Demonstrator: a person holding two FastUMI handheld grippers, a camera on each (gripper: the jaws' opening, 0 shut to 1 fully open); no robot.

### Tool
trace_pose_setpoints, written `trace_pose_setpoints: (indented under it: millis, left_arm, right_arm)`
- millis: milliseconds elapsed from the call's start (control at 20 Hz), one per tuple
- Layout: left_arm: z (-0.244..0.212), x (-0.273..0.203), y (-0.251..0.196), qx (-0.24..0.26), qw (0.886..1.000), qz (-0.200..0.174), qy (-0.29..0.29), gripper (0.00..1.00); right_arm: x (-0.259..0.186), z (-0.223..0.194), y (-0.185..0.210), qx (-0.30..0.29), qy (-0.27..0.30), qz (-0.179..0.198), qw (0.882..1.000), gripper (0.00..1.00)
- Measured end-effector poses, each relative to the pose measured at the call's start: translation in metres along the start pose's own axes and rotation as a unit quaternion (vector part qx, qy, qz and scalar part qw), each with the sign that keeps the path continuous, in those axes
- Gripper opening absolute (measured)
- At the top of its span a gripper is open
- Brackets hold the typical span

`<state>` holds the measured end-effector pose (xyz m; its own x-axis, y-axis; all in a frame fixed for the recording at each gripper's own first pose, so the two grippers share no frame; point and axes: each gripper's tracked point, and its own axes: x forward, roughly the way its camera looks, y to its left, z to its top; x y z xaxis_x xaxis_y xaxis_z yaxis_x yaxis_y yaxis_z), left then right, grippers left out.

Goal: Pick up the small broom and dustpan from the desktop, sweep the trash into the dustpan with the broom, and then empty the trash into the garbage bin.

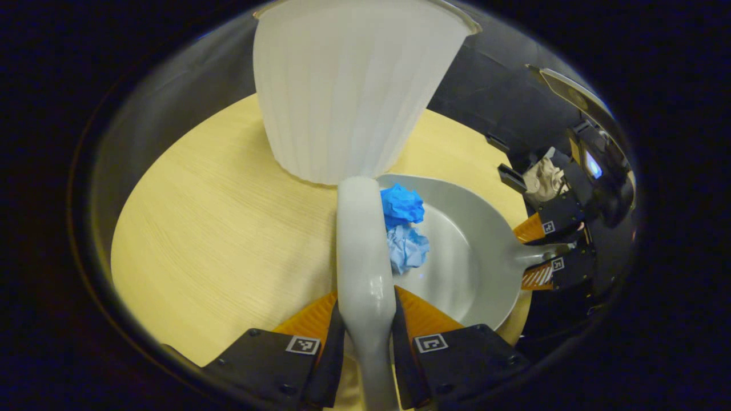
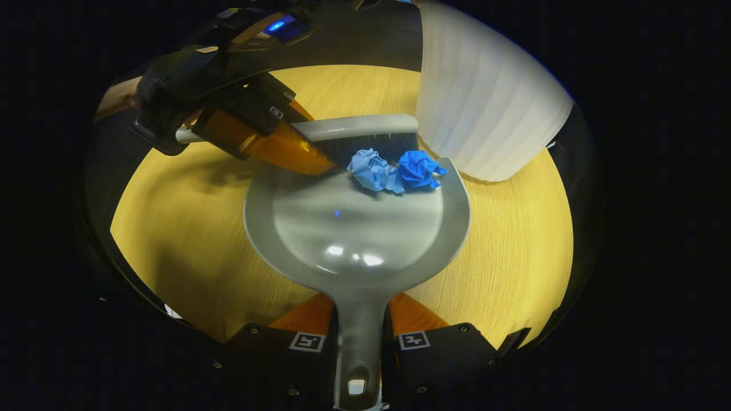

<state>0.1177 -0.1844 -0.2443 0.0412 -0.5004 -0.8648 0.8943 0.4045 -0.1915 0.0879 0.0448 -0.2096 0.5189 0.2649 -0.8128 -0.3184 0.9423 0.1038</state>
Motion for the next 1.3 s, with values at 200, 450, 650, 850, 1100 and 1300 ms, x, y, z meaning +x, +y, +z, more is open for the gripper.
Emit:
trace_pose_setpoints:
  millis: [200,450,650,850,1100,1300]
  left_arm:
    - [0.003,-0.006,-0.003,-0.003,1.0,0.012,-0.006,0.43]
    - [0.001,-0.018,-0.004,-0.009,0.999,0.039,-0.018,0.47]
    - [-0.005,-0.024,-0.006,-0.022,0.998,0.055,-0.028,0.48]
    - [-0.007,-0.039,-0.005,-0.044,0.996,0.071,-0.04,0.47]
    - [-0.021,-0.056,-0.002,-0.083,0.991,0.09,-0.053,0.48]
    - [-0.037,-0.064,0.009,-0.118,0.985,0.109,-0.058,0.48]
  right_arm:
    - [0.011,-0.002,0.0,0.005,-0.01,-0.002,1.0,0.33]
    - [0.026,-0.013,-0.008,0.008,-0.022,-0.015,1.0,0.33]
    - [0.023,-0.018,-0.02,0.019,-0.028,-0.027,0.999,0.33]
    - [0.012,-0.03,-0.037,0.026,-0.02,-0.048,0.998,0.33]
    - [-0.001,-0.03,-0.045,0.035,-0.016,-0.069,0.997,0.33]
    - [-0.022,-0.011,-0.045,0.028,-0.017,-0.07,0.997,0.33]
